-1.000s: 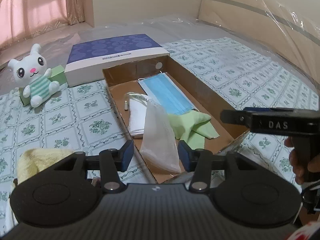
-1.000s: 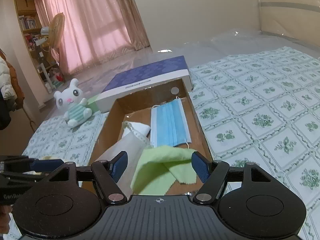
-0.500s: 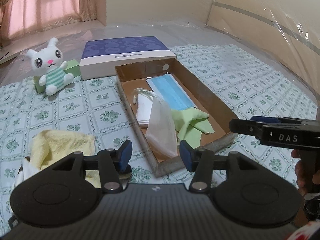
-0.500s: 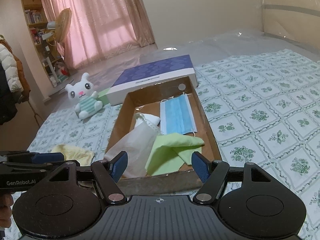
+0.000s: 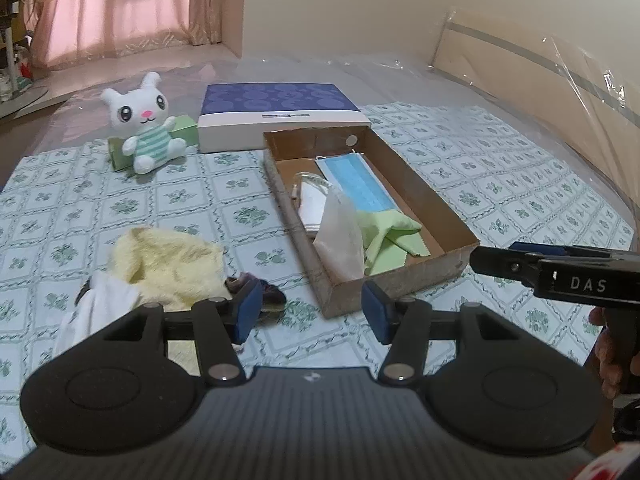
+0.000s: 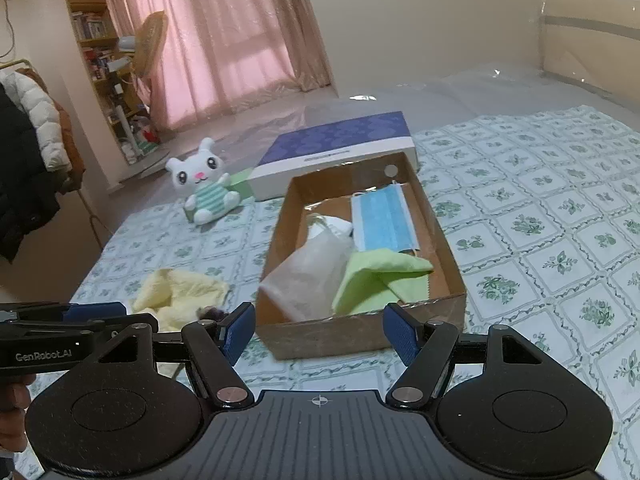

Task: Organize soft objects
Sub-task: 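Withdraw both tools from the box toward the yellow towel pile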

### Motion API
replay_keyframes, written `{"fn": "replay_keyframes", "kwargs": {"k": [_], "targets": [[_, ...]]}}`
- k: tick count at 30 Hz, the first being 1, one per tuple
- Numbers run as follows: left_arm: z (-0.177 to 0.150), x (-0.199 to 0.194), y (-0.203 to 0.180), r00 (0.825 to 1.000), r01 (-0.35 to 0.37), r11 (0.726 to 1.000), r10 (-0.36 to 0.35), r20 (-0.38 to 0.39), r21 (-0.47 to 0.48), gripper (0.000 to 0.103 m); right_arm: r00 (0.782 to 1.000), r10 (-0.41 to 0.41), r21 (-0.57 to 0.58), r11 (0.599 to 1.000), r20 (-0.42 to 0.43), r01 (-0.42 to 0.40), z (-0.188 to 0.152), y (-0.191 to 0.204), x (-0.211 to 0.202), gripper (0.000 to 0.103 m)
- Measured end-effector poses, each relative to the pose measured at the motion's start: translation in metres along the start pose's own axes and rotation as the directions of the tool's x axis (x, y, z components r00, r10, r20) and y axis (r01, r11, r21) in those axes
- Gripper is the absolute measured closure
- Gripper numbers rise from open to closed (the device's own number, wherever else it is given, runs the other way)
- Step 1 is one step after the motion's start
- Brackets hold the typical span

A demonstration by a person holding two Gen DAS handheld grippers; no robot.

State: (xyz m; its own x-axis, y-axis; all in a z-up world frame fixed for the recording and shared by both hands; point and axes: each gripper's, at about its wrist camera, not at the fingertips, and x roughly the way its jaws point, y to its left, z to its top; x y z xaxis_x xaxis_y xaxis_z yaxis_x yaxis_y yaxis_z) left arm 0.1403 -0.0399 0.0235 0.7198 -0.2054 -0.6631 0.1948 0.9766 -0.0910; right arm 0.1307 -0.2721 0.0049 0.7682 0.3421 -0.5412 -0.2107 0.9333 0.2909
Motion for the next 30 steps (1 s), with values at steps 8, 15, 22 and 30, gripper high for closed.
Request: {"fn": "replay_keyframes", "kwargs": {"k": [8,15,22,30], "targets": [[-0.017,-0.035,0.010,0.999,-0.042,0.999,0.042,0.016,-0.025,0.048,0.999,0.042,-0.020,0.999,0.001,-0.042,-0.012,0.021,-0.019,0.033],[-0.031,-0.061,0.018,0.997,-0.068,0.996,0.069,0.027,-0.054,0.047,0.996,0.084,-0.045,0.995,-0.021,-0.085,-0.026,0.038,-0.027,0.033],[-0.046,-0.079,0.027,0.996,-0.080,0.993,0.083,0.026,-0.082,0.047,0.993,0.115,-0.067,0.991,-0.032,-0.117,-0.036,0.050,-0.031,0.033],[-0.062,-0.088,0.040,0.993,-0.116,0.987,0.117,0.002,-0.114,0.046,0.988,0.140,-0.083,0.986,-0.068,-0.146,-0.047,0.064,-0.025,0.033]]}}
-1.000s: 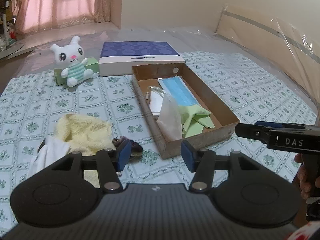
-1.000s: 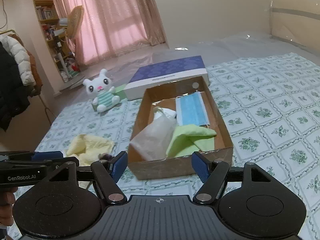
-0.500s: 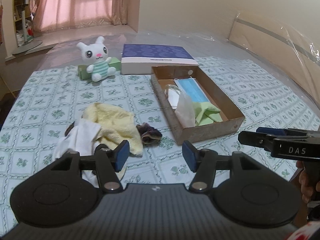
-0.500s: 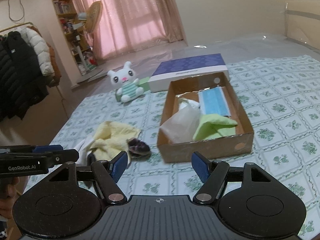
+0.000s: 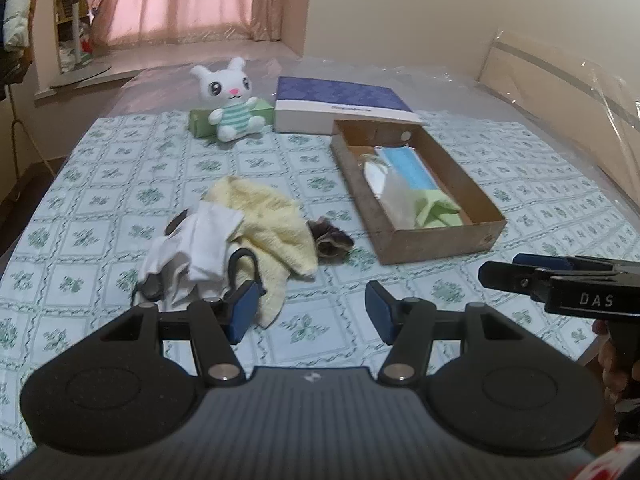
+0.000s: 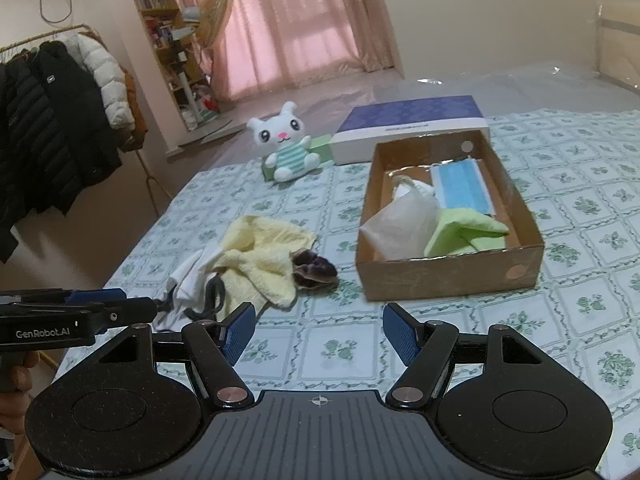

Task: Organize soft objects
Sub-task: 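Withdraw both tools from the box toward the yellow towel pile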

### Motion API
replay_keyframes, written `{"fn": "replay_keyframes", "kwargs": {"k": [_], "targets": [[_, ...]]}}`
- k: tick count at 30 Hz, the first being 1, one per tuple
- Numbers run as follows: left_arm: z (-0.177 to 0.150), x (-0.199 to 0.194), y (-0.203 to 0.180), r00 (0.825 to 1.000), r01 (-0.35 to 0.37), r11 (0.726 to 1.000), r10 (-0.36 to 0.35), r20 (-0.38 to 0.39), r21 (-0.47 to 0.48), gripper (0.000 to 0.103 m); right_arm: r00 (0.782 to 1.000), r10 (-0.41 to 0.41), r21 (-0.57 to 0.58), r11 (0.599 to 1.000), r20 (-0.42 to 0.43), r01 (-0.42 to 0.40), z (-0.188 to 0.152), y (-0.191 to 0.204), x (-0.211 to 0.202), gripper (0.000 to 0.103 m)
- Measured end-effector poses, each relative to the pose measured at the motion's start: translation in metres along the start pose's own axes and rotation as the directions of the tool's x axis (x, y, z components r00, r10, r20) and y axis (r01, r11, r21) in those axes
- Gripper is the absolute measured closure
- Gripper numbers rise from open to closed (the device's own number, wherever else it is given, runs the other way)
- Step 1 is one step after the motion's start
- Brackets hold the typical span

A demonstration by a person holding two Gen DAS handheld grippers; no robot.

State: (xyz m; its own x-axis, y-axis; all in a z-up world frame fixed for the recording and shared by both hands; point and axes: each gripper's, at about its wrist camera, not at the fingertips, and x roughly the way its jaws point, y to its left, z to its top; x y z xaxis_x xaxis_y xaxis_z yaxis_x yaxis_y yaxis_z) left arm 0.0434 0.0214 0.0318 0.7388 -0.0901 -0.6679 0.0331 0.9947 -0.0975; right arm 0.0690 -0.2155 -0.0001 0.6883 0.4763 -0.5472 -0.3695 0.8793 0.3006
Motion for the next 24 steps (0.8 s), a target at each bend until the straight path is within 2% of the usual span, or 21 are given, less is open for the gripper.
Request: {"fn": "replay_keyframes", "kwargs": {"k": [24], "targets": [[-0.022,0.003,0.050,0.990,-0.144,0.988,0.143,-0.019,-0.054,0.047,0.994,0.055,-0.040,0.997,-0.089,-0.059,-0.018,0.021,0.050,0.033]]}}
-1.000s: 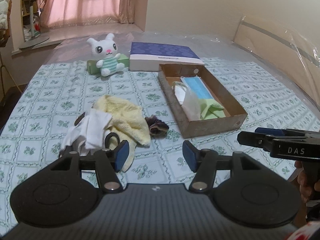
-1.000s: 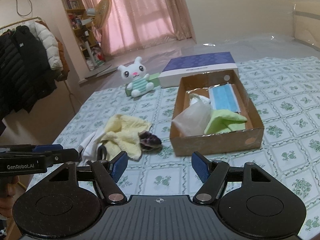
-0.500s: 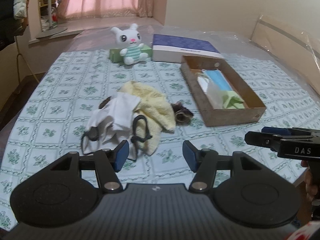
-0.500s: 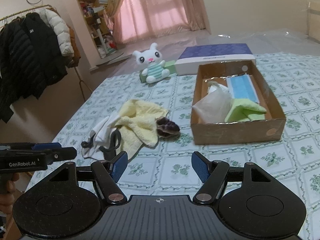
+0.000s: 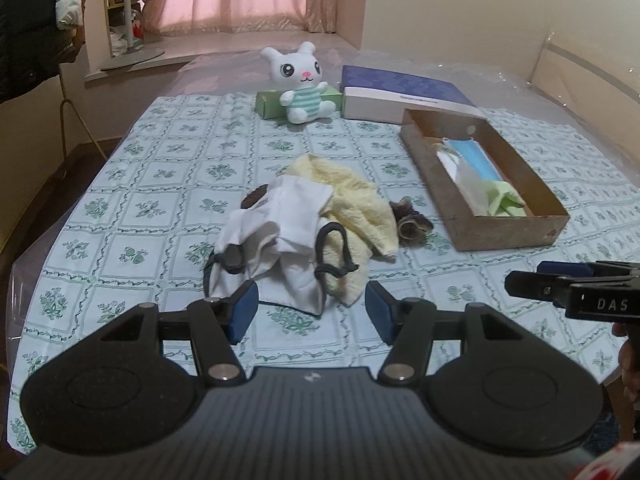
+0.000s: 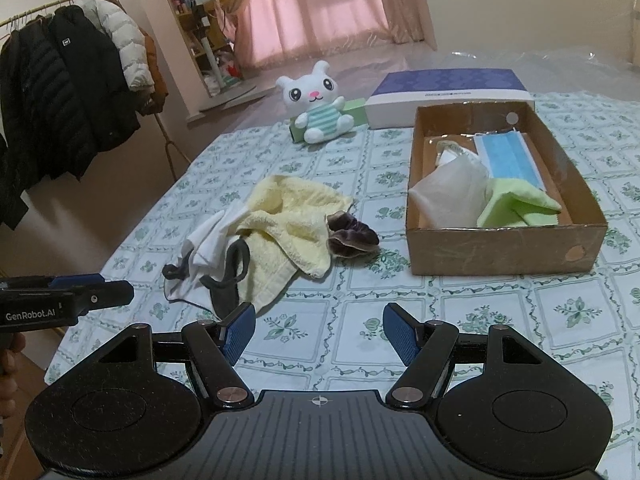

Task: Organize soft objects
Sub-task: 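Withdraw both tools from the box toward the yellow towel pile, then lower the left tool onto the white cloth and close on it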

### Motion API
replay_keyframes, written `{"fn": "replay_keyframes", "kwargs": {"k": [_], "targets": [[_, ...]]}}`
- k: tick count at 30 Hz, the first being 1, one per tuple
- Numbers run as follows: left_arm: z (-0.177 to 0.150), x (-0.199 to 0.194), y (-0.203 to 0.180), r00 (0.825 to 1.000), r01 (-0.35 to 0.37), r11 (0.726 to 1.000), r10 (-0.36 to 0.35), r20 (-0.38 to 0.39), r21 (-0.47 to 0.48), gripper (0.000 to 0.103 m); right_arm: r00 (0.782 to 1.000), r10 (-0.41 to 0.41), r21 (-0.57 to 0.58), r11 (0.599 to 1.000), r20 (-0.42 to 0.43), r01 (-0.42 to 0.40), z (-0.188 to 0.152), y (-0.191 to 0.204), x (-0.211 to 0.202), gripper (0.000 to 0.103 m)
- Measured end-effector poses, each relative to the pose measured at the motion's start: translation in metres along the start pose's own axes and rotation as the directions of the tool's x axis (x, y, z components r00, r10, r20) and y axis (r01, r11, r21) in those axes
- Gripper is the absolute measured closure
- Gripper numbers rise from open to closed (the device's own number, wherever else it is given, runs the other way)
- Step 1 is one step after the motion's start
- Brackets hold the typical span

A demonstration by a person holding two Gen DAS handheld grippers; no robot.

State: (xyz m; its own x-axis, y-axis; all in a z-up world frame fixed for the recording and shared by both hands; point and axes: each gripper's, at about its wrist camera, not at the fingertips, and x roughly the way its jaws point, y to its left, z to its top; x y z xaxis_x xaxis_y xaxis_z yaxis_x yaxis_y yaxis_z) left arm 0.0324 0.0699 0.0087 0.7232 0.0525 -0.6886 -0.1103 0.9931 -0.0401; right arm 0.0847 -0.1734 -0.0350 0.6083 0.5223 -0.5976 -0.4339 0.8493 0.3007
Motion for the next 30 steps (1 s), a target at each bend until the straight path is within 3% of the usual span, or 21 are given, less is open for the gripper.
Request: {"fn": "replay_keyframes", "kwargs": {"k": [15,20,30], "targets": [[-0.006,0.023,0.014,0.999,-0.038,0.999,0.038,0.003,0.034,0.048,0.999,0.022,-0.027,0.999,-0.023,-0.022,0.005,0.010,0.038,0.033],[-0.005,0.036,0.014,0.999,-0.047,0.995,0.046,0.013,0.091,0.048,0.999,0.033,-0.047,0.998,-0.037,-0.035,0.008,0.021,0.057,0.033],[0.009,0.088,0.015,0.999,-0.026,0.976,0.019,0.036,0.215,0.047,1.000,-0.018,-0.007,1.000,-0.020,0.018,0.031,0.011,0.090,0.033]]}}
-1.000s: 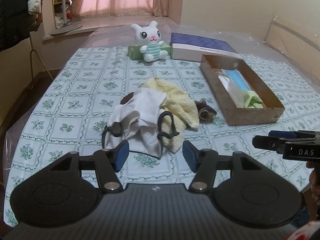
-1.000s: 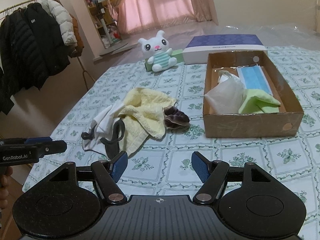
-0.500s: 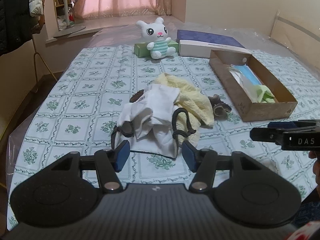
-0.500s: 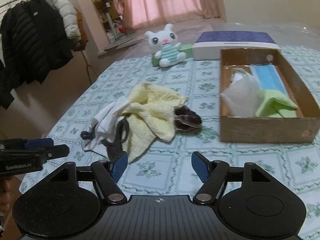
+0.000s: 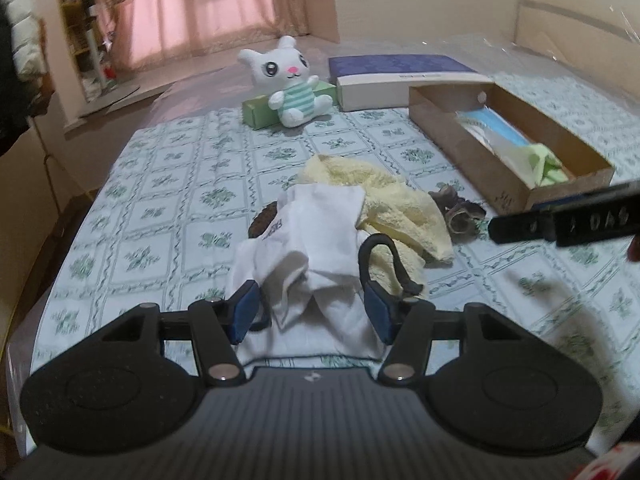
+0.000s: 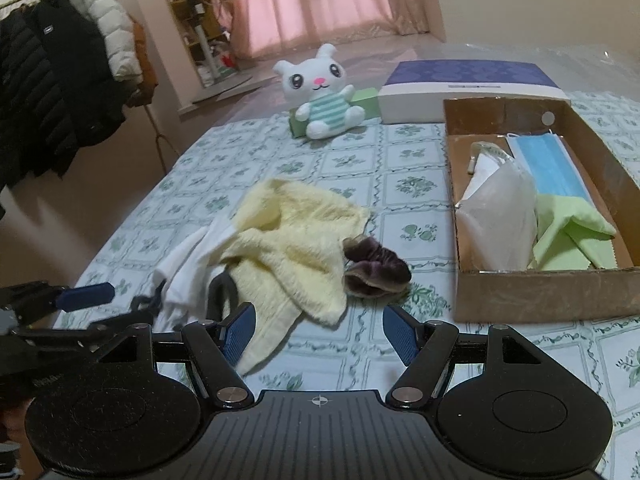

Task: Organize soft objects
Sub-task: 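Lower the left tool onto the white cloth and close on it, then grasp the black strap of the white item with the right tool while the left tool holds the white cloth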

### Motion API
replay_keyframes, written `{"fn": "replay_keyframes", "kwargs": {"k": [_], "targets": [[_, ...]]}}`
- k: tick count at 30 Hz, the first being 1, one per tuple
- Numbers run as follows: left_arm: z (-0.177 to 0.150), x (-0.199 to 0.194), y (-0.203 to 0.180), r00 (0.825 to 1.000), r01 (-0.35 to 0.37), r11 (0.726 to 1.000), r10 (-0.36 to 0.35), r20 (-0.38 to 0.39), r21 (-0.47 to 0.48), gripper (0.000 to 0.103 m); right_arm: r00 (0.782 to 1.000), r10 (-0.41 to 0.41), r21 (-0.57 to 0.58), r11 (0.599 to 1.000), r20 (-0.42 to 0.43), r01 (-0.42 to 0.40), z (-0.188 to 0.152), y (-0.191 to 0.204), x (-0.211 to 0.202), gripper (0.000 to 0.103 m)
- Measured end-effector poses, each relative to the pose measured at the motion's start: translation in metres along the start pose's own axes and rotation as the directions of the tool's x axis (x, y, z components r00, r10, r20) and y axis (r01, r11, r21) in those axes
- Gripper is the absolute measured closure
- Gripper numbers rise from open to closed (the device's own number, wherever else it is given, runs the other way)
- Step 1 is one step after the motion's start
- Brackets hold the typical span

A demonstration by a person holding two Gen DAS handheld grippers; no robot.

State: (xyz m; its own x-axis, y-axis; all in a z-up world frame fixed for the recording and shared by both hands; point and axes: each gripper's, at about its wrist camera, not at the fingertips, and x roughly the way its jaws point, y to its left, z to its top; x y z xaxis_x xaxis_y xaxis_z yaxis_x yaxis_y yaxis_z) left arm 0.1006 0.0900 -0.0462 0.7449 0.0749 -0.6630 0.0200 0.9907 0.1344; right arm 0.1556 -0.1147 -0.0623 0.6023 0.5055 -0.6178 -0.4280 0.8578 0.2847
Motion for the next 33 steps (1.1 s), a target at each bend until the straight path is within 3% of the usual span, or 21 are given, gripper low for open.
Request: {"fn": "replay_keyframes", "kwargs": {"k": [8,15,18,20,23,33], "targets": [[-0.003,0.034,-0.001,1.000,-0.005,0.990,0.004,0.008,0.141,0.045,1.000,-0.019,0.041,0.999,-0.022,0.020,0.005,-0.014,0.018,0.033],[-0.005,0.055,0.000,1.000,0.018,0.983,-0.020,0.008,0.185,0.043,0.998,-0.033,0.074,0.997,-0.047,0.037,0.002,-0.023,0.028,0.033],[-0.002,0.060,0.007,0.998,0.063,0.988,-0.061,-0.016,0.139,0.056,0.998,-0.039,0.080,0.996,-0.050,0.043,0.001,-0.025,0.029,0.033],[-0.001,0.061,0.013,0.995,0.096,0.992,-0.095,-0.019,0.088,0.077,0.998,-0.043,0.084,0.995,-0.054,0.047,0.000,-0.026,0.029,0.033],[0.000,0.056,0.021,0.994,0.109,0.993,-0.109,-0.001,0.034,0.094,0.998,-0.042,0.089,0.995,-0.056,0.047,-0.001,-0.027,0.029,0.033],[0.011,-0.003,0.058,0.986,0.123,0.980,-0.103,0.133,-0.155,0.096,0.999,0.025,0.064,0.998,-0.045,-0.022,-0.004,-0.004,0.023,0.033]]}}
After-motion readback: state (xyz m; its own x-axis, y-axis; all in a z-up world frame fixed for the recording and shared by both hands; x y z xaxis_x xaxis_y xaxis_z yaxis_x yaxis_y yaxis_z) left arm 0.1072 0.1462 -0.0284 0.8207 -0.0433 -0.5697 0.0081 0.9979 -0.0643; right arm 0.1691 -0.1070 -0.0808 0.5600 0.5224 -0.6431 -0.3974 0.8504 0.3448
